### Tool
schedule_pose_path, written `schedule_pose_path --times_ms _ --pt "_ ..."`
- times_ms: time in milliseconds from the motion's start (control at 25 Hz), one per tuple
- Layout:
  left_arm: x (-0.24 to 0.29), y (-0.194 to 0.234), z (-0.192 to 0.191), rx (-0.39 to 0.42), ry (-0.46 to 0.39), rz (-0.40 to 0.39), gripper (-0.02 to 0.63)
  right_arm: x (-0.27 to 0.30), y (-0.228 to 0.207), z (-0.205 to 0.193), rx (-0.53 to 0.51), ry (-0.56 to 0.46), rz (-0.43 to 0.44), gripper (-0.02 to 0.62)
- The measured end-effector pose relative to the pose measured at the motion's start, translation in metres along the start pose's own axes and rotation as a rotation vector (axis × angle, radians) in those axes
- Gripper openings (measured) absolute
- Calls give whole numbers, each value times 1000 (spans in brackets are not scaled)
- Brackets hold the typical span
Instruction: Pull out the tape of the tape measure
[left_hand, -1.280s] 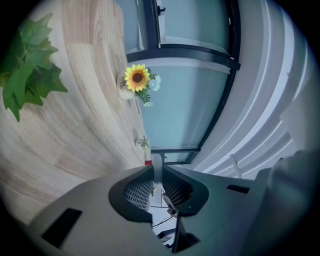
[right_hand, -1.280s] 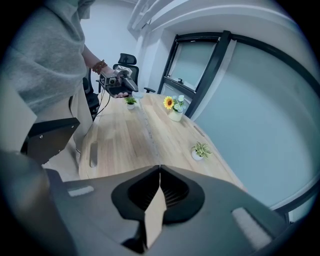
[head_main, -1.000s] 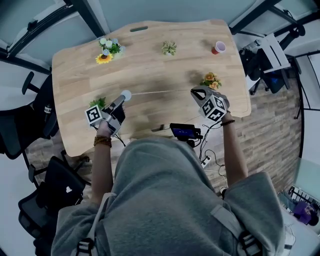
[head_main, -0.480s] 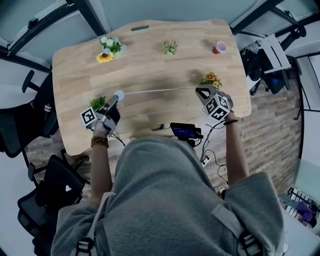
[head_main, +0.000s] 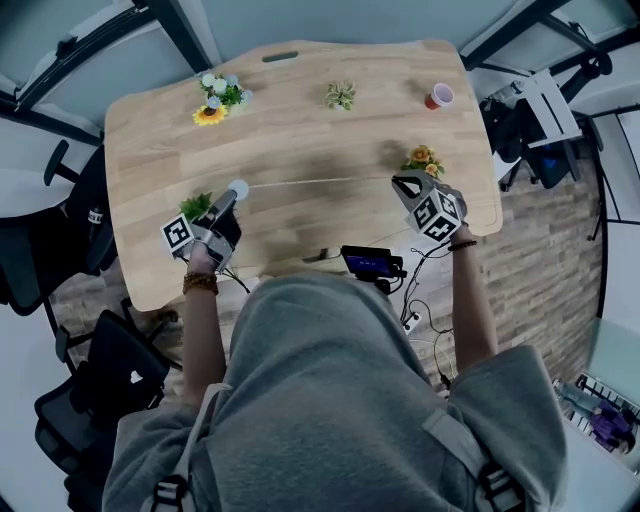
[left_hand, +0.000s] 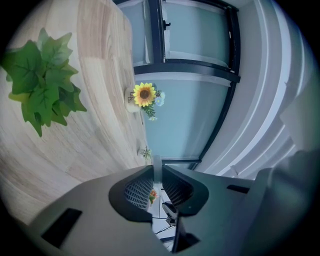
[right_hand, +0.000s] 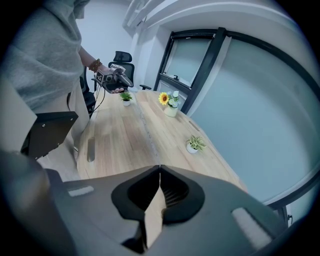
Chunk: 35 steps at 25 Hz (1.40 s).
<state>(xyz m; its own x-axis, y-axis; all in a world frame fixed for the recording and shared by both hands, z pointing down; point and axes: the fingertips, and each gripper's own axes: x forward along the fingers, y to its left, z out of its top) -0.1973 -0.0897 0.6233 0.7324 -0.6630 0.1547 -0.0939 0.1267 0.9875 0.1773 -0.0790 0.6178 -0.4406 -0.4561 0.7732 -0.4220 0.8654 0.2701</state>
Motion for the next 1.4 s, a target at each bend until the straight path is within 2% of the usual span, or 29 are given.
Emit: schedule_pose_path --times_ms 160,280,560,800,1080,1400 --pt "0 -1 -2 -38 4 -28 64 -2 -4 0 0 -3 -22 15" --pt "0 -7 -8 -62 27 -78 64 -6 -12 0 -16 -5 -54 15" --pt "-1 -20 -24 -54 115 -147 64 -15 -36 2 -135 -11 -171 14" --pt "-10 -17 -20 -55 110 -133 64 -22 -48 -11 -137 22 -203 14" --pt "-23 -12 -10 -32 83 -123 64 -28 -50 -25 -100 36 -183 15" --pt "-25 -4 -11 -46 58 -99 64 -27 -49 -33 -77 52 -188 15"
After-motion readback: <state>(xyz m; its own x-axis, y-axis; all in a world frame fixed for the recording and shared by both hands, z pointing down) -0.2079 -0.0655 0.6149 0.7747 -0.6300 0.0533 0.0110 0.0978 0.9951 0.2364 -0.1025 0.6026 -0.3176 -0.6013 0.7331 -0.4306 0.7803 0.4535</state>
